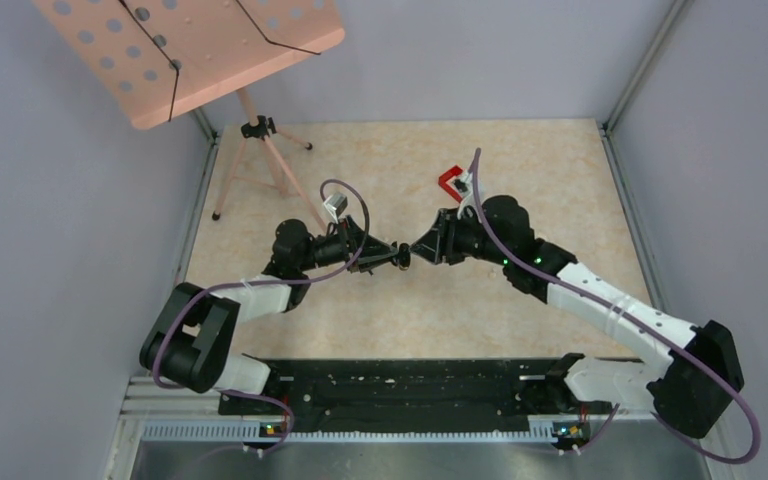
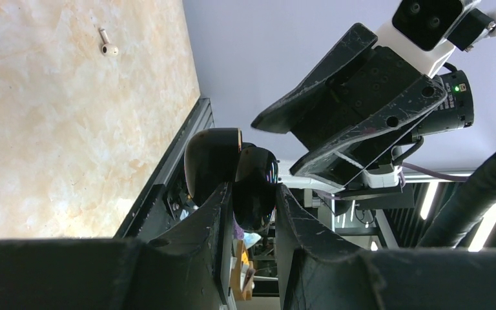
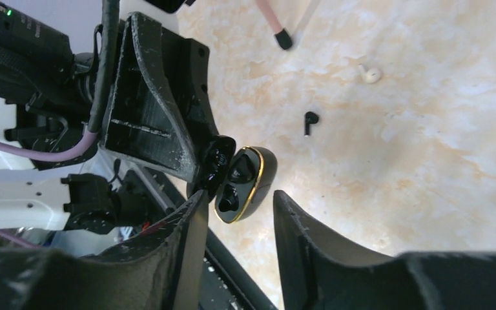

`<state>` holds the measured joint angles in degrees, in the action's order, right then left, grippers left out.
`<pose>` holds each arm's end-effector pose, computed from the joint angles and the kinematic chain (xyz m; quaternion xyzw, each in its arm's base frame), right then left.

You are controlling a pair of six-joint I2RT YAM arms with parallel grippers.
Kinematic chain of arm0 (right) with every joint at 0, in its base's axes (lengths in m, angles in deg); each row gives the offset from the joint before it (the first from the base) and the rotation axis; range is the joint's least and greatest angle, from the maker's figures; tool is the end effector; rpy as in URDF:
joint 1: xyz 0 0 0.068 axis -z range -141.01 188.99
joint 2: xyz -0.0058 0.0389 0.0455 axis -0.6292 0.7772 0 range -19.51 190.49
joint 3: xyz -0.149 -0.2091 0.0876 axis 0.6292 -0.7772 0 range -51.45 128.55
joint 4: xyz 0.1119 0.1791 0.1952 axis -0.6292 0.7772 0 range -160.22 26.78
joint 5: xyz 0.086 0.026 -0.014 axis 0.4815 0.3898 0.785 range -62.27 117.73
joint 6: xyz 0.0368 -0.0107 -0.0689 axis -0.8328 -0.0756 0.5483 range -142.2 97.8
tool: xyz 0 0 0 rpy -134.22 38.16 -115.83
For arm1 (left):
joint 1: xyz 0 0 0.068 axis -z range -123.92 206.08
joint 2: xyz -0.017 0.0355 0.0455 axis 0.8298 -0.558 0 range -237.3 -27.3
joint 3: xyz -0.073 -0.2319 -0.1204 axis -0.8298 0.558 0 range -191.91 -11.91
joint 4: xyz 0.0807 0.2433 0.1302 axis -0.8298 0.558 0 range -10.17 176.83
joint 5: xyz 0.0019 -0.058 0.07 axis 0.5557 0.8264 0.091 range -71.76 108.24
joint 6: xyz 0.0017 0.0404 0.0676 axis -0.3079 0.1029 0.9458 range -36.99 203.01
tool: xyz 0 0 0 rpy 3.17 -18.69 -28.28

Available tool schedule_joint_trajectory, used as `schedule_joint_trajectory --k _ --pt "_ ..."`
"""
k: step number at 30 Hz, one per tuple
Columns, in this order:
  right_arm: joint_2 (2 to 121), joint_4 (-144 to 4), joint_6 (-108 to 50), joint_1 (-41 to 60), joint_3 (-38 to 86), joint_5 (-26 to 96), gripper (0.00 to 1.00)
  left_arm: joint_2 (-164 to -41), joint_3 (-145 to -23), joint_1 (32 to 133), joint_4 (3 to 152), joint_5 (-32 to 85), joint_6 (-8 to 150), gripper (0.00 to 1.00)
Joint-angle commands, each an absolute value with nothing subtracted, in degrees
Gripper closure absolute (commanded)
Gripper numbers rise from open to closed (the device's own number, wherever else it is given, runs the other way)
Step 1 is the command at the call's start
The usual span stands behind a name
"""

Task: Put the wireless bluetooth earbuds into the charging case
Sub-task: Place the earbud in the charging case, then pick up the earbud from the center of the board.

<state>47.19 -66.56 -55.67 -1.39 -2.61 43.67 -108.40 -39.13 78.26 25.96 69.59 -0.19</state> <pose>0.2343 0.2237 0.2770 -0.1273 0.8125 0.4264 0.3766 0.2622 -0.1639 0.1879 -0.0596 0.7046 -0.6926 0.1426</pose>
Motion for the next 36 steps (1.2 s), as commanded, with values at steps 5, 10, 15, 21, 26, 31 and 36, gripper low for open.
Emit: schedule_joint_trajectory --k 5,10,15,21,26,31,36 --pt "37.6 -57.1 -55.4 6.9 -3.8 33.5 0.55 -105.1 -40.8 78.1 28.4 69.7 4.8 1.0" --pt "35.5 -53.6 -56.1 8.5 -9.5 30.4 0.56 -99.6 -41.9 73.6 42.8 70.4 12.9 1.0" --pt "40.8 -61.0 -59.7 -0.6 -14.6 25.6 0.56 -91.4 -45.6 64.7 67.8 69.7 24.6 1.0" --pt "58.0 -72.1 -60.8 -11.8 -8.5 19.2 0.54 -88.2 -49.0 56.6 83.0 71.1 32.8 1.0" --pt "72.4 -75.7 -60.9 -13.9 1.7 17.3 0.54 -86.3 -45.9 52.3 81.8 72.0 30.5 1.0" --pt "82.4 -74.0 -61.2 -14.8 10.6 15.9 0.54 -84.5 -43.8 50.8 84.3 73.8 31.8 1.0" --pt "88.2 -72.5 -62.1 -15.3 15.0 16.2 0.56 -82.5 -43.0 49.3 85.4 73.3 32.0 1.0"
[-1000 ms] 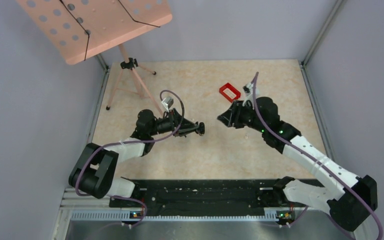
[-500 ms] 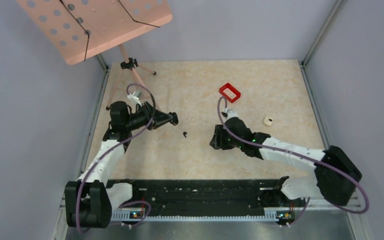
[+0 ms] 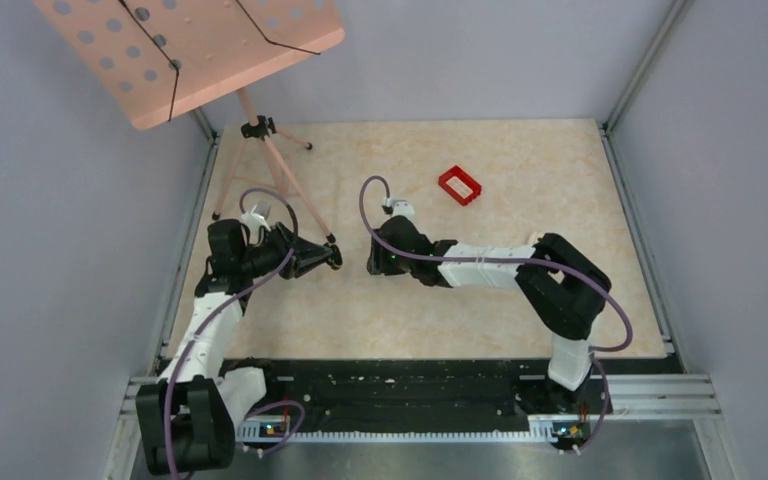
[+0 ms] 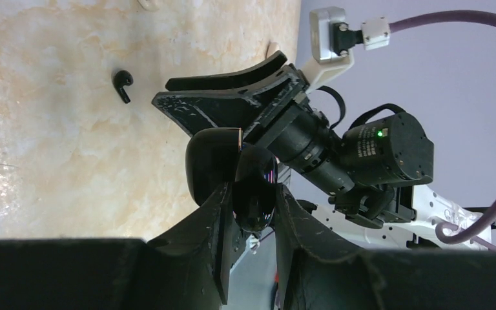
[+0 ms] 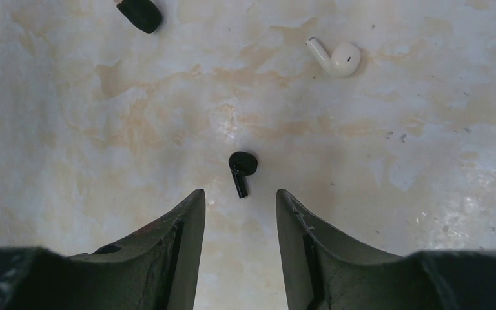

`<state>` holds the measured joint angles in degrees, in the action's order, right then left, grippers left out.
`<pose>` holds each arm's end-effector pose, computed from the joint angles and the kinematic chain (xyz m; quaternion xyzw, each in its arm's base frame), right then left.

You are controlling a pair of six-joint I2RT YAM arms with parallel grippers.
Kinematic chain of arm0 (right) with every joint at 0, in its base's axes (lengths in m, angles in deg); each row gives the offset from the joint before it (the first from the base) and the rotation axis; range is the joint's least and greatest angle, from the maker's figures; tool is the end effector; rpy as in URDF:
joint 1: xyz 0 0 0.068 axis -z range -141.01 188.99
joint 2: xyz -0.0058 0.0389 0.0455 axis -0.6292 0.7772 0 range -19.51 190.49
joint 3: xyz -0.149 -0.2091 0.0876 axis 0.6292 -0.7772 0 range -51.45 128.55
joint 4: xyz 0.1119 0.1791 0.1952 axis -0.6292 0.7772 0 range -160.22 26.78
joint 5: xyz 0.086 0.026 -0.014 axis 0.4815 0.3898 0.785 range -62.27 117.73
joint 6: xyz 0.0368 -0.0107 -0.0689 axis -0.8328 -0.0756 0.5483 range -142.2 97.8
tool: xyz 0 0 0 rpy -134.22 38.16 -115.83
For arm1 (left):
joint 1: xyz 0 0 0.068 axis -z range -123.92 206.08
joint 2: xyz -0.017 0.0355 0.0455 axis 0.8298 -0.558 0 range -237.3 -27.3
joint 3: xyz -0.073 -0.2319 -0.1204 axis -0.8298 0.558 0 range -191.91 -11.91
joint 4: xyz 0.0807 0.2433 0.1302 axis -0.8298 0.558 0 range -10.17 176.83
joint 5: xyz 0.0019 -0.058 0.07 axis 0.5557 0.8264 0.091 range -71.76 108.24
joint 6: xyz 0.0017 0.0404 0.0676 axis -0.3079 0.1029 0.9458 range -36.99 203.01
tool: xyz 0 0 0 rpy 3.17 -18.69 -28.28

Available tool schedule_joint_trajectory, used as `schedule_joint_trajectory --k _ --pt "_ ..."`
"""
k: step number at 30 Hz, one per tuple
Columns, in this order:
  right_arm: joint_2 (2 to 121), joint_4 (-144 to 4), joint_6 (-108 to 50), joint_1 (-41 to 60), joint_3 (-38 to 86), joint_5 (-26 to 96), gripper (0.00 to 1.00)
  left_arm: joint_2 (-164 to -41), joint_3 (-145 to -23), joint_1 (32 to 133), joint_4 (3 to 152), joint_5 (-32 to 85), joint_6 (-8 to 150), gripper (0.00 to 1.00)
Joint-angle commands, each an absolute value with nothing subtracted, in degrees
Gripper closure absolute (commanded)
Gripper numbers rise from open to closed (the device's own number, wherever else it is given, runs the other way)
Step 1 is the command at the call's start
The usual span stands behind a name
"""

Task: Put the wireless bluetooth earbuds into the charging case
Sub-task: Pick up the earbud from the center of the board.

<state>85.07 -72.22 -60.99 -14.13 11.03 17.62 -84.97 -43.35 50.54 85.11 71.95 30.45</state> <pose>0.2712 0.3417 0.1387 -0.0758 0.9007 0.2465 0.3495 0.2520 -0.0303 0.2090 -0.1850 0.7877 -0.5353 0.2425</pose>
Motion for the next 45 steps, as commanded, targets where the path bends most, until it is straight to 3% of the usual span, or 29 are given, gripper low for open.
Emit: schedule_joint_trajectory --k 1,24,32,40,45 --pt "89.1 -72.3 -62.5 -15.2 15.5 16.5 0.56 -82.1 -43.0 49.0 86.4 73.5 32.7 1.0" --pt "98.4 -59.2 -61.2 -18.3 27.0 7.6 0.68 -77.5 -39.6 48.2 87.6 72.5 34.4 1.0" --pt "96.7 -60.3 -61.7 -18.6 24.7 7.4 0.68 -77.6 -39.3 48.2 86.4 72.7 33.9 1.0" --pt "96.4 -61.8 -62.6 -18.6 23.9 8.5 0.78 -77.9 -37.9 48.2 85.0 73.3 33.4 1.0" --pt "89.9 -68.0 -63.9 -18.2 17.8 8.4 0.82 -79.0 -36.6 48.3 83.3 73.7 33.3 1.0"
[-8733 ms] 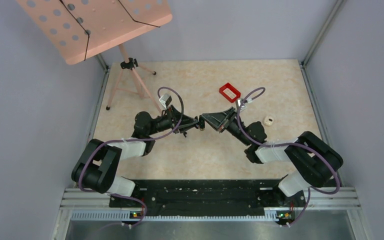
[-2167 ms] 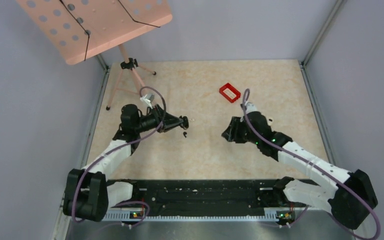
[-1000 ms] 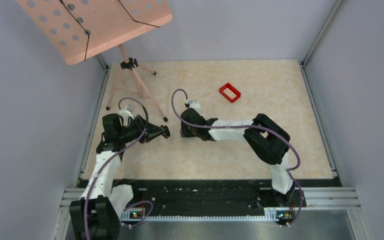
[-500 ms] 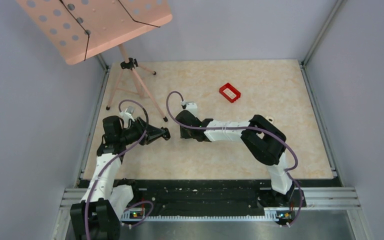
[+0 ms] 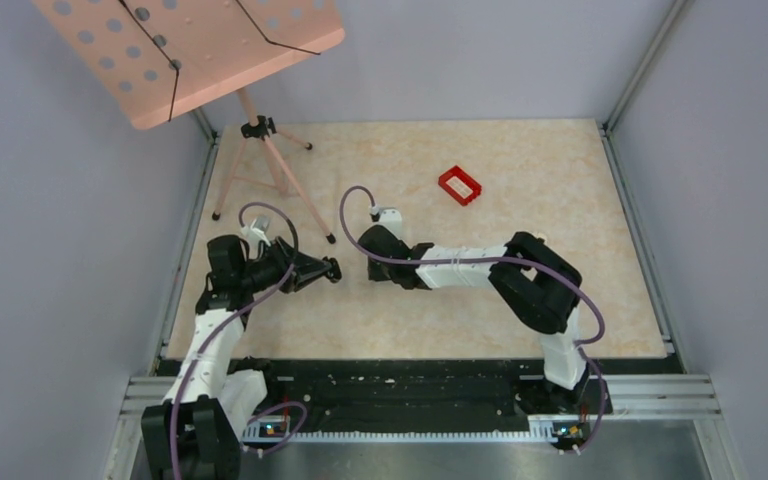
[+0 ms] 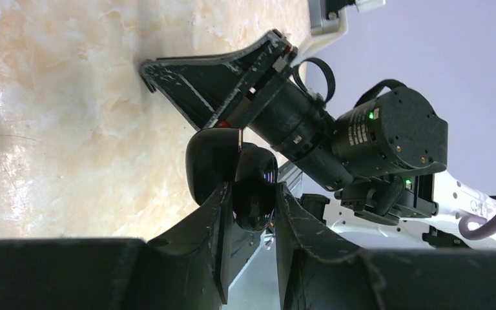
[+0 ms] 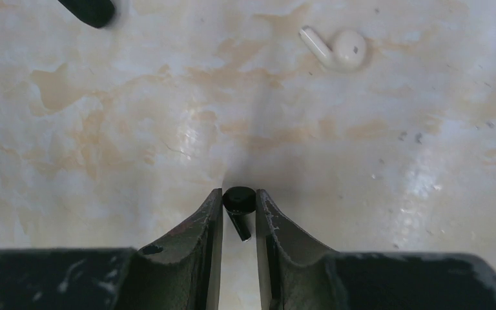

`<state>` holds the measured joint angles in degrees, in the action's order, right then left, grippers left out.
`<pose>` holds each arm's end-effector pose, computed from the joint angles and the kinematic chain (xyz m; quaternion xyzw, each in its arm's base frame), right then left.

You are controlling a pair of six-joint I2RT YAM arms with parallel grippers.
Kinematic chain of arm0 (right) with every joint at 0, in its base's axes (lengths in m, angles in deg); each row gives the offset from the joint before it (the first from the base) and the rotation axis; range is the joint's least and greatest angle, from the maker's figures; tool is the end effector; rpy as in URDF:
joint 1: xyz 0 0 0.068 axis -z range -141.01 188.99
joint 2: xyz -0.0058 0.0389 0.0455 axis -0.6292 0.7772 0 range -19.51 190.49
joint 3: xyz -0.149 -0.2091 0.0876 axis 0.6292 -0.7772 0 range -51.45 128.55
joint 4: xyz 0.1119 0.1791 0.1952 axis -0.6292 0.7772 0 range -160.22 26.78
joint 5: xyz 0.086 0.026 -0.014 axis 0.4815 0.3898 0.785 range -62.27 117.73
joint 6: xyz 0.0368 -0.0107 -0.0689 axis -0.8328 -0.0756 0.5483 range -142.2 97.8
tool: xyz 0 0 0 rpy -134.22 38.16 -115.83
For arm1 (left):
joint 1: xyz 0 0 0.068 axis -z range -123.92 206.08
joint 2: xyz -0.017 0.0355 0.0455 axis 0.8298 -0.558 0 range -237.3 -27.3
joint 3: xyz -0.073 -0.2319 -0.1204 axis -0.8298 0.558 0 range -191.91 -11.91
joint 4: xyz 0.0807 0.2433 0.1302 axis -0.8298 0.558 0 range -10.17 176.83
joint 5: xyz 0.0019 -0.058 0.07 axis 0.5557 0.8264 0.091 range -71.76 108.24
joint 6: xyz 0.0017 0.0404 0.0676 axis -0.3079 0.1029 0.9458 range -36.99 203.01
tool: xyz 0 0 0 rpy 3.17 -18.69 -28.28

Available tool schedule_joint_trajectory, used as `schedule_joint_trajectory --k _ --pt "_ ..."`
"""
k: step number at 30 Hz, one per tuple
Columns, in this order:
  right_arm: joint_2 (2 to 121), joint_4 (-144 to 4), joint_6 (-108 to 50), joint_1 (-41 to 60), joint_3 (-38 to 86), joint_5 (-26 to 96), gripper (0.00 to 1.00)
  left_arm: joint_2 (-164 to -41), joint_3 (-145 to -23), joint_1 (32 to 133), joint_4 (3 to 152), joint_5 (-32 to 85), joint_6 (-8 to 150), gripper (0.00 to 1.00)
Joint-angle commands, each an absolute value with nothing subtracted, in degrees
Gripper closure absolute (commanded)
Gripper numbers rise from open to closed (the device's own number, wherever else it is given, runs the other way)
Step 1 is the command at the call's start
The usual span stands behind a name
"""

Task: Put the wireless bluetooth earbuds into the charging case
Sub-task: Pick up the earbud from the center of the board, then place the earbud in the charging case.

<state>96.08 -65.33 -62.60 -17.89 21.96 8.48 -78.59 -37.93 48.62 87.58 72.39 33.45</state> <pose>0.2752 0.3811 0.1107 -0.0710 0.9168 0.1680 0.3552 0.2284 -0.0254 0.1943 -0.1827 0.7913 -0.5259 0.2528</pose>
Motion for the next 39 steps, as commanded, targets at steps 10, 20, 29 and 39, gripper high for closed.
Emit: schedule_joint_trajectory --k 10,20,29,39 --pt "73.6 -74.3 -64.3 -15.8 2.9 9.3 0.86 -85.2 -32.4 58.0 66.9 70.2 24.8 1.0" --pt "48.0 -80.8 -61.2 -14.8 -10.2 8.9 0.86 -100.9 -36.8 64.6 39.3 75.6 6.1 1.0" --pt "36.6 -90.1 -59.8 -14.8 -12.6 7.8 0.86 -110.4 -41.3 69.9 7.1 69.8 -16.6 1.0" --pt "39.9 -106.0 -59.7 -15.0 -16.0 11.9 0.85 -109.0 -41.7 71.5 10.9 68.5 -13.6 1.0"
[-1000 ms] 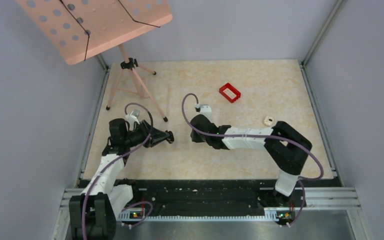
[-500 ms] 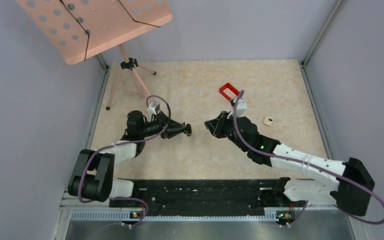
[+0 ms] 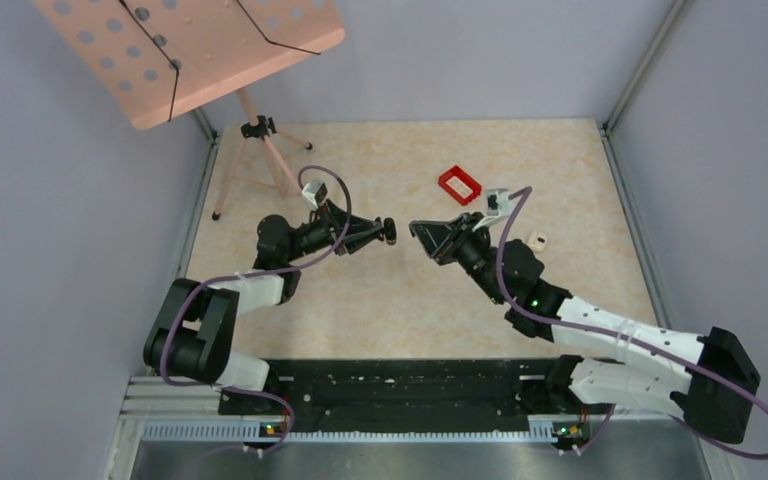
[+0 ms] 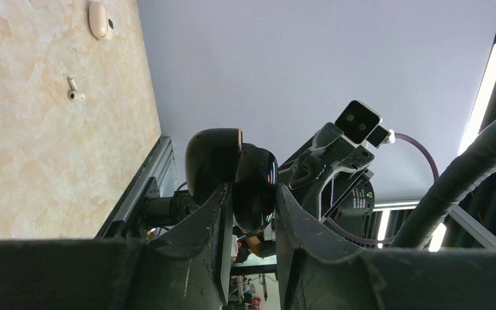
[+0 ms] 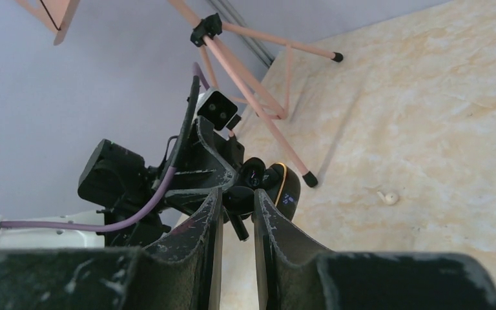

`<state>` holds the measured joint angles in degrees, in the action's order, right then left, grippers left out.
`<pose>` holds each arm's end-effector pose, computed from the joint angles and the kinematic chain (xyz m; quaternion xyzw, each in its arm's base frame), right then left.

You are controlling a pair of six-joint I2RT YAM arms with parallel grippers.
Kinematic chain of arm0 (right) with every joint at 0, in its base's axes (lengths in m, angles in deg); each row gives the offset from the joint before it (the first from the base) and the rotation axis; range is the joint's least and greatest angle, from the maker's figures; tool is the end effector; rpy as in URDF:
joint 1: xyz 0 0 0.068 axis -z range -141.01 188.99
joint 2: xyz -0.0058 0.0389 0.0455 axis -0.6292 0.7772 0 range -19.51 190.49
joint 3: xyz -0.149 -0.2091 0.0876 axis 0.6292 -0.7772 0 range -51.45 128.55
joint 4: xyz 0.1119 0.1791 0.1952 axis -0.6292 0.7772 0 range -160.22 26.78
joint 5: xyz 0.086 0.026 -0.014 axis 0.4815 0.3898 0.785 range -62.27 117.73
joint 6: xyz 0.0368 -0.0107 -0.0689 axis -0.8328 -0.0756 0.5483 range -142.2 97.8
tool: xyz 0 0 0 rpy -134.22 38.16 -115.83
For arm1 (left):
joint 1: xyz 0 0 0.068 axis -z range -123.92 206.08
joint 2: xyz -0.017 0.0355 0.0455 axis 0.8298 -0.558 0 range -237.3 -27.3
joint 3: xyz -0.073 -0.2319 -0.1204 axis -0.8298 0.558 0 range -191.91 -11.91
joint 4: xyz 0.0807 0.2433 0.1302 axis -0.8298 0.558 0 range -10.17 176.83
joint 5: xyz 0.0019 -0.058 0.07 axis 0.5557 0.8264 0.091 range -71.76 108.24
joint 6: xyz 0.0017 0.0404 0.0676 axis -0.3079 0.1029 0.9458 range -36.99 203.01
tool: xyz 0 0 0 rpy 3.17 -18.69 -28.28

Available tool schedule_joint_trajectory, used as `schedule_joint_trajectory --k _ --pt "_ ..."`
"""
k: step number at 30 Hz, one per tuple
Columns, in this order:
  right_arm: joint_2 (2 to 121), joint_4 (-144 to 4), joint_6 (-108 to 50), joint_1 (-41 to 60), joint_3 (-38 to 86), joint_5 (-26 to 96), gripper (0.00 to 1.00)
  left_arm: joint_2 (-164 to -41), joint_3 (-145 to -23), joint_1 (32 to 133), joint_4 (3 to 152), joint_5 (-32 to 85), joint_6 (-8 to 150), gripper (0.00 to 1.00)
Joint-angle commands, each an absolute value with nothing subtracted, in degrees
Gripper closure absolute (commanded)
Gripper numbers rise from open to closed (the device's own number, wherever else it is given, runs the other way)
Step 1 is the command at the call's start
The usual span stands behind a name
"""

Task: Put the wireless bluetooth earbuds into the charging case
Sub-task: Place the earbud in the charging case.

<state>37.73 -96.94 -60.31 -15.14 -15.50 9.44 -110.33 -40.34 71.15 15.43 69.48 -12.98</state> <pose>0.1879 0.2237 0.3042 0.0238 0.6742 0.4524 0.5834 0.2851 -0.1314 0.2063 -0.1252 0.6565 -0.7262 0.1608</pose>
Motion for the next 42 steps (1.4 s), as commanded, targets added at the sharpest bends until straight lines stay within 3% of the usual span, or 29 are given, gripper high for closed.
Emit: schedule_joint_trajectory --k 1,21,42 --pt "40.8 -106.7 -60.0 -15.0 -15.9 12.4 0.85 -109.0 -41.7 71.5 10.9 68.5 -13.7 1.0" --pt "48.6 -114.3 -60.6 -15.0 -16.2 17.4 0.86 -109.4 -41.3 71.6 9.6 68.7 -16.0 1.0" --pt "50.7 -116.4 -58.6 -15.0 -15.7 14.9 0.87 -109.7 -38.9 71.6 9.8 69.0 -19.6 1.0"
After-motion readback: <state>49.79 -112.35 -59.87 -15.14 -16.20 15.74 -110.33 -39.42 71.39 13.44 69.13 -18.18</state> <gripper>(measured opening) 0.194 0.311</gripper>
